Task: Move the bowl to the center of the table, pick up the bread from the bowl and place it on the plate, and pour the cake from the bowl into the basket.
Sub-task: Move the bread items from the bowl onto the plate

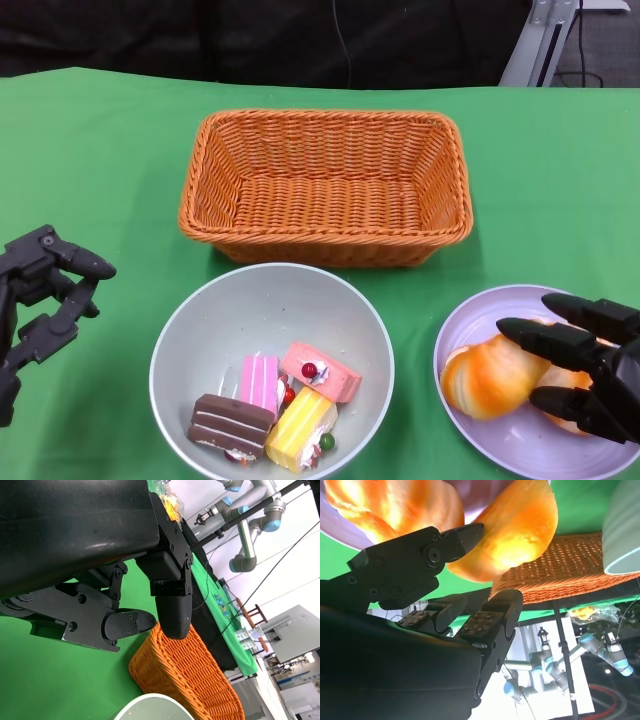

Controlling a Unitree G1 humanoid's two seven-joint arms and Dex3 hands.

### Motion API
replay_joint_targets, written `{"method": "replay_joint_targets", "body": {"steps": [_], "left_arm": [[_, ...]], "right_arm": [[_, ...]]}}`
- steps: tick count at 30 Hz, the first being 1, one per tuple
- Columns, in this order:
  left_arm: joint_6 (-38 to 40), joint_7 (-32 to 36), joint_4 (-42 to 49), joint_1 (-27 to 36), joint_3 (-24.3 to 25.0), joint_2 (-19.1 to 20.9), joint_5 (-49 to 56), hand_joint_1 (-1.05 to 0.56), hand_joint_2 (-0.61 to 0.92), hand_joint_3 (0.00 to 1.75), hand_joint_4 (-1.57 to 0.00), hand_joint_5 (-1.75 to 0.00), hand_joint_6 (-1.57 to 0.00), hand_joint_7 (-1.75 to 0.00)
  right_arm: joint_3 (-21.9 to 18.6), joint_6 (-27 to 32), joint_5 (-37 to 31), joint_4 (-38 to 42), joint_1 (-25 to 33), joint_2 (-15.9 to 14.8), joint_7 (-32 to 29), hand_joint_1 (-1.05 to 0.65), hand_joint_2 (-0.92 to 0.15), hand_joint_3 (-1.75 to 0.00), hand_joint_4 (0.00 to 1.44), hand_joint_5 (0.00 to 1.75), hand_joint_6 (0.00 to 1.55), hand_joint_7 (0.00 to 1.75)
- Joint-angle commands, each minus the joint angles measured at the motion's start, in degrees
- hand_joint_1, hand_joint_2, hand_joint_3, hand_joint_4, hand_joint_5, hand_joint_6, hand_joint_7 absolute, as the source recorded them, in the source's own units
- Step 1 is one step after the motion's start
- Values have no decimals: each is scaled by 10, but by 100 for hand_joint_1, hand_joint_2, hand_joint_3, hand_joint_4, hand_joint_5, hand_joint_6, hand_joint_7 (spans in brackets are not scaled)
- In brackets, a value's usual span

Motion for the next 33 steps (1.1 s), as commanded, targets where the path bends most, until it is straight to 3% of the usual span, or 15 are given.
{"method": "replay_joint_targets", "body": {"steps": [1, 9, 29, 33], "left_arm": [[-3, 2, 0, -4, 4, 13, -4, -5, 88, 52, -73, -155, -73, -121], [-3, 1, 3, -4, 3, 14, -3, -6, 87, 53, -73, -155, -72, -120], [-3, 2, 7, -6, 3, 12, -3, -5, 88, 50, -73, -154, -73, -120], [-3, -3, 8, -6, 3, 12, -7, -5, 88, 50, -73, -155, -73, -120]], "right_arm": [[-20, -2, 15, -13, 10, 4, 8, -47, -84, -3, 53, 0, 63, 0], [-45, -1, 21, -36, 21, 9, 21, -49, -85, -4, 51, 0, 58, 0], [-81, -7, 33, -60, 29, 19, 46, -53, -87, -7, 58, 3, 66, 1], [-89, -17, 73, -73, 34, 35, 67, -51, -88, -7, 63, 4, 65, 0]]}}
